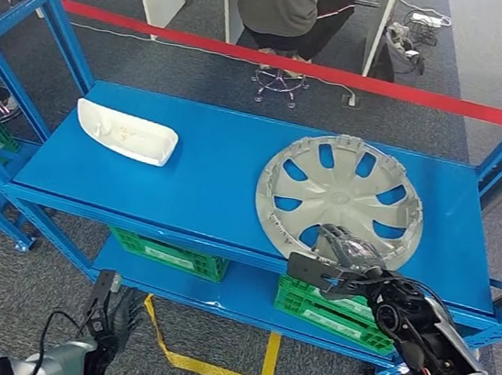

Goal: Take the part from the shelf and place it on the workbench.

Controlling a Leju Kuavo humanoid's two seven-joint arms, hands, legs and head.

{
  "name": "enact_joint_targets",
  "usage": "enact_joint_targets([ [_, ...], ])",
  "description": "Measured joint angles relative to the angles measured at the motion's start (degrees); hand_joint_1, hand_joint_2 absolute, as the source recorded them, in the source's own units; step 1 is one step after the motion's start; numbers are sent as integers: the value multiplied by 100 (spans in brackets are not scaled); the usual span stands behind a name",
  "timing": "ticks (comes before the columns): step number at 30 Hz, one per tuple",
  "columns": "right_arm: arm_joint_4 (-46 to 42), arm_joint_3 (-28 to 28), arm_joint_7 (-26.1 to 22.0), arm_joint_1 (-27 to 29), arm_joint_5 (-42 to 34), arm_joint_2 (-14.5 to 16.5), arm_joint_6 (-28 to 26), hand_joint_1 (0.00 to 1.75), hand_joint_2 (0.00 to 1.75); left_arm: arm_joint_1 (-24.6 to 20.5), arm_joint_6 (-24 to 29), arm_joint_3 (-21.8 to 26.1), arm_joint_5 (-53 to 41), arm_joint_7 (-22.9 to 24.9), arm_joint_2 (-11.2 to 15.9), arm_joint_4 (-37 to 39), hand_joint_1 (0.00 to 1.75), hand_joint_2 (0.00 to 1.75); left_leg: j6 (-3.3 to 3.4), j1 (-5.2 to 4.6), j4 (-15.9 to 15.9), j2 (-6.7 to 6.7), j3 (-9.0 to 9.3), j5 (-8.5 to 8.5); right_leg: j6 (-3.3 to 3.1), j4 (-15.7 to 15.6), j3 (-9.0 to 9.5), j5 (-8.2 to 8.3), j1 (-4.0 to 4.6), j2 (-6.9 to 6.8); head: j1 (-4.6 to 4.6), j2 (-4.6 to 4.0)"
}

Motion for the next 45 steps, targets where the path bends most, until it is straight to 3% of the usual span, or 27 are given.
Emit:
enact_joint_targets([
  [16, 499, 73, -223, -67, 132, 483, -92, 0, 175, -36, -1, -6, -19, 26, -22, 1, 0, 0, 0, 1, 0, 18, 7, 0, -1, 0, 4, 2, 2, 14, 1, 0],
  [45, 858, 113, -583, -200, 682, 1320, -751, 0, 175, -69, 68, -10, 11, 37, -67, 0, 0, 0, -1, 1, 0, 17, 9, 1, -1, 1, 1, 2, 2, 11, 0, 0],
])
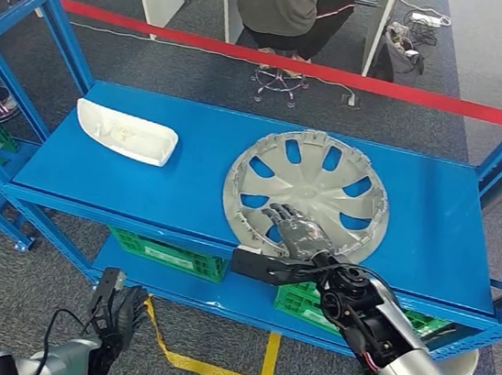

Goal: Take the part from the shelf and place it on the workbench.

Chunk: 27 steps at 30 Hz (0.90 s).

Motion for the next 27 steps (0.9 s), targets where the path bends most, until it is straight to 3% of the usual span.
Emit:
enact_joint_targets([
  [15, 130, -9, -21, -21, 24, 138, -7, 0, 175, -20, 2, -2, 4, 0, -10, 0, 0, 0, 0, 0, 0, -1, 0, 0, 0, -1, 0, 0, 0, -1, 1, 0],
  [27, 317, -38, 138, 24, -253, 148, 829, 0, 175, -29, 2, -4, 22, 25, -10, 1, 0, 0, 0, -1, 0, 0, 2, 0, 0, -1, 1, 0, 0, -1, 0, 0],
])
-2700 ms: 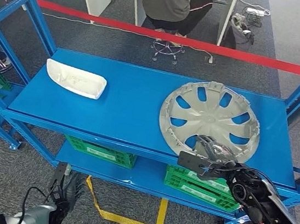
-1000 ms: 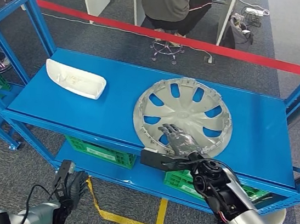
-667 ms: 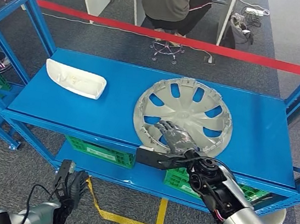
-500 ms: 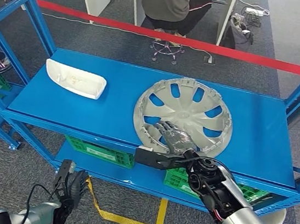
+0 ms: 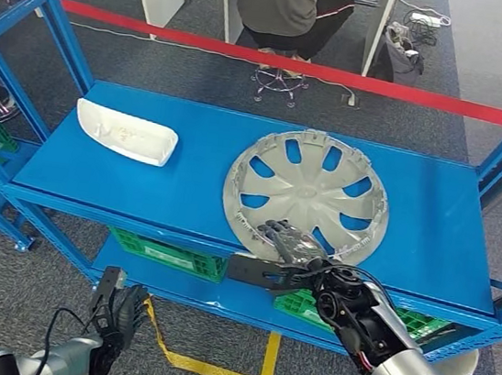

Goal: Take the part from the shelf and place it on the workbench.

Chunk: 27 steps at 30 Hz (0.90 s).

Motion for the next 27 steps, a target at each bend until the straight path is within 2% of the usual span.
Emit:
enact_joint_targets([
  [16, 149, 2, 82, -44, -53, 15, 163, 0, 175, -2, 0, -13, 3, 32, 0, -1, 0, 0, 0, -2, 0, 0, 11, 0, 0, -1, 10, 0, 0, 0, 1, 0],
  [21, 226, 16, 135, -46, 47, 13, 40, 0, 175, -3, 0, -25, 15, 48, 0, -1, 0, 0, 0, -2, 0, 1, 14, 0, 0, -2, 13, 0, 0, 0, -1, 0],
  [25, 296, 42, 229, -42, 270, 13, -99, 175, 175, -3, 0, -28, 44, 47, 0, -1, 0, 0, 0, -3, 0, 1, 16, 0, 0, -2, 14, 0, 0, 0, 0, 0],
  [27, 329, 62, 297, -38, 450, 13, -179, 175, 175, -3, 0, -29, 55, 47, 0, -1, 0, 0, 0, -4, 0, 1, 16, 0, 0, -2, 15, 0, 0, -1, 0, 0],
])
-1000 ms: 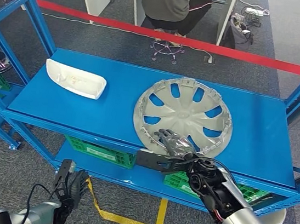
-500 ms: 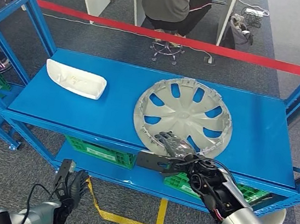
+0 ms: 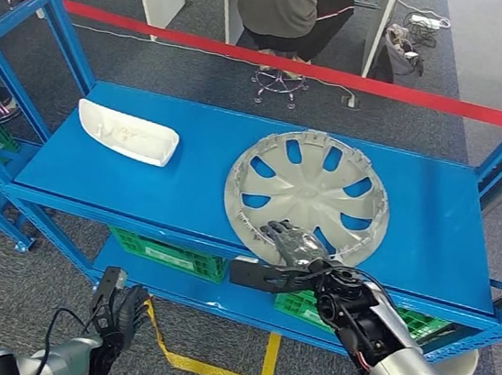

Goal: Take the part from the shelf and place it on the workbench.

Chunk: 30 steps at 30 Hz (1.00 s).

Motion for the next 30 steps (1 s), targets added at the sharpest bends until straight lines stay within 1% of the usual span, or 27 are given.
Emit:
enact_joint_targets([
  [6, 83, 31, 112, -6, 264, -12, -117, 175, 175, -1, 0, -3, -7, 0, 0, 0, 0, 0, 0, -2, 0, 3, 6, 0, 0, 0, 5, 0, -1, 2, 0, 0],
  [30, 112, 36, 173, -72, 372, -26, -26, 175, 175, -26, 0, -65, 42, 8, 1, 1, 0, 0, 0, -2, 0, 3, 5, 0, 0, -1, 9, 0, -2, 0, 1, 0],
])
